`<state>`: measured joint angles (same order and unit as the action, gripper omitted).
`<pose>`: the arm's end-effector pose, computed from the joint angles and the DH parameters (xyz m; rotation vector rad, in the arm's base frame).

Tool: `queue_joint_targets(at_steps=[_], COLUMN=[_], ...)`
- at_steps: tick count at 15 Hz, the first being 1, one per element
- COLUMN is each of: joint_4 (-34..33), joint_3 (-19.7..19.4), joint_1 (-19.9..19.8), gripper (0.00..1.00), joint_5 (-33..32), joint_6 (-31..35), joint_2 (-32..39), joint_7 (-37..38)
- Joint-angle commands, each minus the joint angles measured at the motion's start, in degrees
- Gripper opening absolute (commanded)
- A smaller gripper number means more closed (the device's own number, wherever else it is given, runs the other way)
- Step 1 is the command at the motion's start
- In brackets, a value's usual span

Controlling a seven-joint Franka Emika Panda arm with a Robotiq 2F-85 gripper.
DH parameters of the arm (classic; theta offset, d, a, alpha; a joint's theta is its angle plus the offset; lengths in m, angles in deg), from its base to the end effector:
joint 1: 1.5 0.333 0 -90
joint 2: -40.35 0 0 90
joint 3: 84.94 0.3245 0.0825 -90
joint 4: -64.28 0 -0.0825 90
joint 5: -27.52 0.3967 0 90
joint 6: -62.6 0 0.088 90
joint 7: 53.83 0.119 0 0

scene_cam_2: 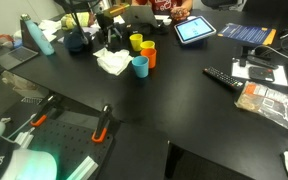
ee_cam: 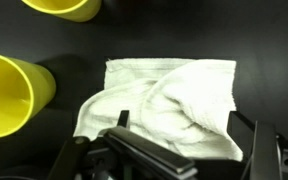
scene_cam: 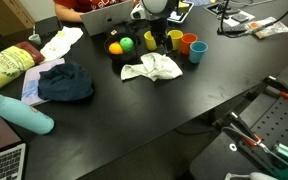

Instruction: Take the white towel out of the bowl

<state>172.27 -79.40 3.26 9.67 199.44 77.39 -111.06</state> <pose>0.6185 0.1063 0.1361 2.3325 1.9758 -0.2714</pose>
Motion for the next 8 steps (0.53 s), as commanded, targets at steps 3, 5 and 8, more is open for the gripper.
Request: queue_joint_targets(at_steps=[3, 5, 8], joint_4=[10.6, 7.5, 8.0], joint_3=[4.8, 3.5, 3.5], joint_1=[-3.1, -1.7, -1.6], gripper=[1.0, 1.0, 1.0], joint_5=[1.4, 0.7, 0.7], joint_6=[-0.3, -0.8, -0.9], joint_2=[-11.3, -8.2, -8.6], joint_7=[-8.5, -6.5, -6.7])
